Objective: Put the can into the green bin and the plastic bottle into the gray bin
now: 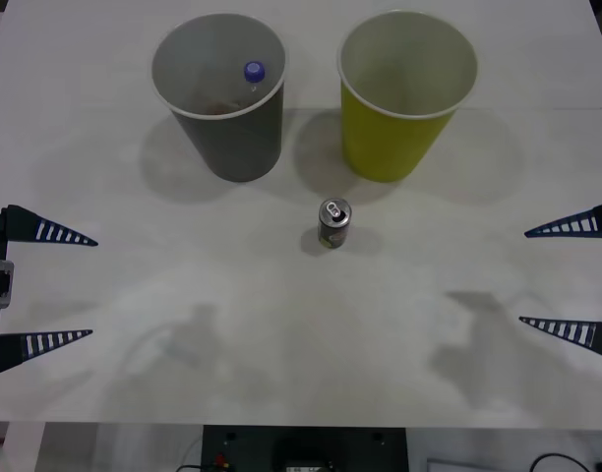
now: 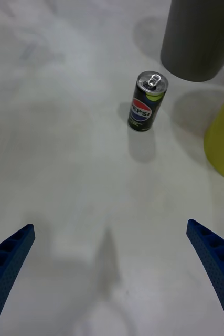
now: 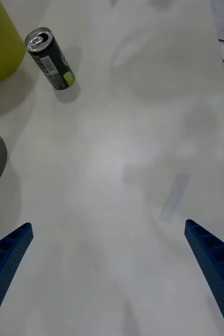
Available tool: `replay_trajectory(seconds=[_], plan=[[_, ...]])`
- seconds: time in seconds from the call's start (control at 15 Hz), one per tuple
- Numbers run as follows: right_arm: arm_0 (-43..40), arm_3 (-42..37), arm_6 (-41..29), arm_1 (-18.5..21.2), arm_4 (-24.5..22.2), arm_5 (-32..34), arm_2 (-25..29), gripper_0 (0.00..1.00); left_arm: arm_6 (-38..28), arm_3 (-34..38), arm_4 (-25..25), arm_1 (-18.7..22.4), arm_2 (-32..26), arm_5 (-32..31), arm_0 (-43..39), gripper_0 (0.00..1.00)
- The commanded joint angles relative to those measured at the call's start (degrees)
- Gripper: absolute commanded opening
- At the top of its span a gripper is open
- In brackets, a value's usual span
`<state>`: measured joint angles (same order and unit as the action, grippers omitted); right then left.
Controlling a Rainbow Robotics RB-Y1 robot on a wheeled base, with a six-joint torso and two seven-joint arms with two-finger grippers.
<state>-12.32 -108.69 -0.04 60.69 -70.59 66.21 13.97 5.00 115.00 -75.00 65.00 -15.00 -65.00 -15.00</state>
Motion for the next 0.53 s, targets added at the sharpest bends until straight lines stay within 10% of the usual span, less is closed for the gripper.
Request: replay_trajectory(seconds=[0.07,0.53], plan=[[0.4,2.3,4.9,-3.0,1.2,0.0,0.0,1.0,0.0,0.0,0.0,0.0,0.0,0.0,0.0,1.0],[4.5,14.6,18.9,-4.6,11.0,-1.0,-8.7,1.0,0.0,0.0,0.0,0.0,0.0,0.0,0.0,1.0]])
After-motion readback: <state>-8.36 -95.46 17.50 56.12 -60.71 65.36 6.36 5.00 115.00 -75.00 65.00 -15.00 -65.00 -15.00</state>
